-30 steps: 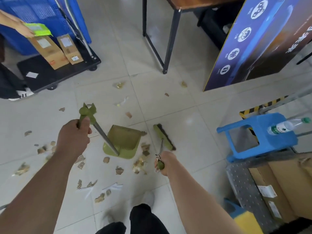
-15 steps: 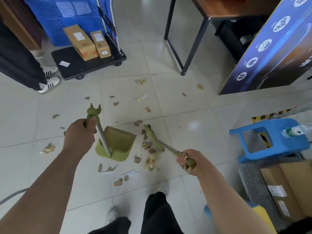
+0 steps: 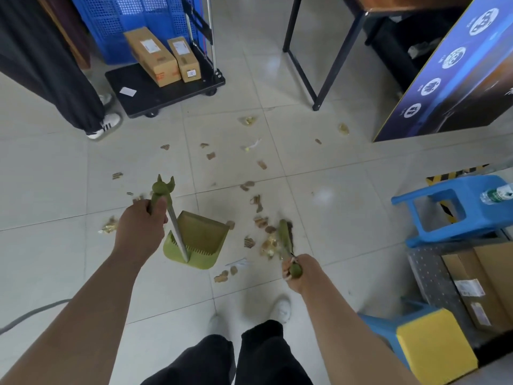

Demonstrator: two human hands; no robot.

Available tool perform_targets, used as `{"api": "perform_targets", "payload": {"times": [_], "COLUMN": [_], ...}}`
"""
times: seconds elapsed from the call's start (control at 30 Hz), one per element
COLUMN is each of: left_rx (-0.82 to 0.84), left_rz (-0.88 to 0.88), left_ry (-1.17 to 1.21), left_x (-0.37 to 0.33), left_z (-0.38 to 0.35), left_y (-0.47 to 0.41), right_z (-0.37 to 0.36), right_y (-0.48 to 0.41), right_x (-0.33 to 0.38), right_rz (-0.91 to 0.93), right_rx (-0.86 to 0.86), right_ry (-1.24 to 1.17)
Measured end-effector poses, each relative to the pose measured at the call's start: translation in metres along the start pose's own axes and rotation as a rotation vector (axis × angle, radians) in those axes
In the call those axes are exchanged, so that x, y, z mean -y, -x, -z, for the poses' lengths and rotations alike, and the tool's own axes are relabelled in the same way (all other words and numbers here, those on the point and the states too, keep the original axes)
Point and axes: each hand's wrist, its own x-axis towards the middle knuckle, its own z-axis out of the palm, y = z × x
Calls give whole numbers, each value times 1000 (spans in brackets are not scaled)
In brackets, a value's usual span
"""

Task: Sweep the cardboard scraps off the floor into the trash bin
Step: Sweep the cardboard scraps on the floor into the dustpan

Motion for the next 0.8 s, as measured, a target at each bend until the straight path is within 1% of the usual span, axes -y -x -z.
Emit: {"api": "perform_targets", "payload": {"times": [0.07,0.17,0.3,0.43,0.5,0.63,0.8], "left_rx": [2,9,29,55,68,74,47], "left_rz": [-1,-16,-46,-66,-81,-113,-98], "left_ry": [5,1,1,-15,-18,-22,-15], "left_x": [4,5,-4,-28,-43,-77,-127], "left_z": [3,4,-1,-20,-35,-71,-124], "left_y": [2,2,0,-6,-9,-15,-30], "right_z": [-19,-29,-12,18,35,82,122], "right_y": [0,5,15,24,26,17,-7], "right_x": [-8,-3,15,47,70,129,207], "right_rz": [-2,3,-5,23,50,72,113], "right_rx": [38,97,131,131,111,16,-89], "right_ry": [-18,-5,-37,10,-4,39,90]}}
